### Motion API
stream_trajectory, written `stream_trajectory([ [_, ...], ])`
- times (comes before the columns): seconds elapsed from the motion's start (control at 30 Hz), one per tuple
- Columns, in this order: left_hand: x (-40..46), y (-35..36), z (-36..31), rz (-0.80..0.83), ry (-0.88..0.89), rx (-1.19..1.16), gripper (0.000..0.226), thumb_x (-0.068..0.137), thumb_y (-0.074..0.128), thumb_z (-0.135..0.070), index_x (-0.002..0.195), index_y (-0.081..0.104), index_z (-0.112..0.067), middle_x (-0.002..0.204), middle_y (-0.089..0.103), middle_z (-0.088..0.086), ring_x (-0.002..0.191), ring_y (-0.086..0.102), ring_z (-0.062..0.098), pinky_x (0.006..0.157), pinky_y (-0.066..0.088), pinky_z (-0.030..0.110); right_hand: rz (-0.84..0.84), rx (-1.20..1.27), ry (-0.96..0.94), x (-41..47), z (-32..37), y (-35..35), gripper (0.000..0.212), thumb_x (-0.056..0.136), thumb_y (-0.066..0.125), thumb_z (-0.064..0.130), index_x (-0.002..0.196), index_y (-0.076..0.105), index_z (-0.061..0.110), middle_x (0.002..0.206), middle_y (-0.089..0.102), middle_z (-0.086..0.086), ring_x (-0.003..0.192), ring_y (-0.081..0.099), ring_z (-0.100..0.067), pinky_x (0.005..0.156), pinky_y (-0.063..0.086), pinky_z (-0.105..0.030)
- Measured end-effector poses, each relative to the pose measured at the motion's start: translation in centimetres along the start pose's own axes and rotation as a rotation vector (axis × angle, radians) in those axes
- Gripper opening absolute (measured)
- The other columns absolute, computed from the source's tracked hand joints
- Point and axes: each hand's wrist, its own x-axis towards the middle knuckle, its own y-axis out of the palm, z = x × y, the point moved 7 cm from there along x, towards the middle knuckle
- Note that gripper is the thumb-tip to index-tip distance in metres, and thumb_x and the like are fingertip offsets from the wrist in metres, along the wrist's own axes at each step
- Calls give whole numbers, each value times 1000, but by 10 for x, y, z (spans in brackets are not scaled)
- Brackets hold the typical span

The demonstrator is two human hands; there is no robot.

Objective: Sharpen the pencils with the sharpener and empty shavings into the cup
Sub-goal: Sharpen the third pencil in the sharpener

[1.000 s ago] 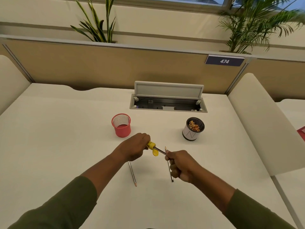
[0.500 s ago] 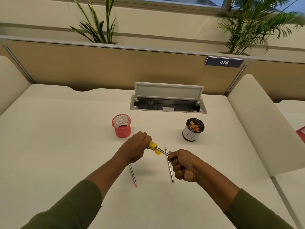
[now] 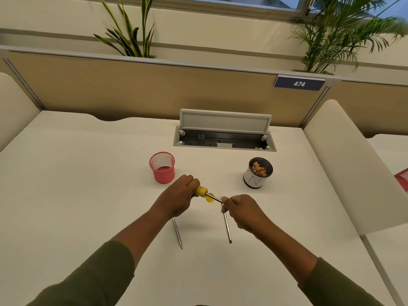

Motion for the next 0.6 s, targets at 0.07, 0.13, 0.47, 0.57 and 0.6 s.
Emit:
stream_trajectory([
  [0.07, 1, 1, 1, 24, -9, -15, 8, 92, 56, -17, 96, 50, -17, 93, 53, 0, 78, 41, 16, 64, 42, 32, -57, -156, -113, -1, 5, -2, 41, 99, 45, 36, 73, 69, 16, 57, 51, 3, 49, 42, -10, 50, 31, -26],
  [0.13, 1, 2, 2, 37, -22, -33, 7, 92, 56, -18, 96, 49, -18, 94, 54, 0, 79, 42, 16, 65, 44, 33, -119, -219, -183, -3, 6, -3, 36, 98, 46, 37, 78, 67, 16, 58, 52, 5, 52, 44, -8, 50, 30, -24],
  [0.47, -7, 7, 12, 34, -163, -187, 11, 91, 57, -13, 91, 47, -18, 86, 47, -6, 77, 43, 17, 65, 38, 30, -273, -212, -324, -12, -3, -4, 15, 94, 56, 33, 86, 62, 21, 71, 63, 7, 68, 57, -10, 62, 46, -27],
  [0.57, -10, 6, 16, 9, -226, -252, 17, 91, 56, -10, 87, 45, -22, 81, 45, -6, 73, 42, 17, 64, 36, 29, -275, -97, -297, -14, -14, -4, 11, 93, 58, 30, 86, 63, 22, 75, 65, 9, 73, 59, -5, 62, 46, -15],
  [0.6, -11, 7, 18, 4, -240, -269, 18, 91, 56, -9, 86, 45, -22, 80, 46, -6, 73, 43, 17, 64, 38, 31, -268, -66, -291, -14, -17, -3, 10, 93, 59, 29, 86, 63, 23, 75, 65, 10, 73, 59, -4, 61, 45, -12],
])
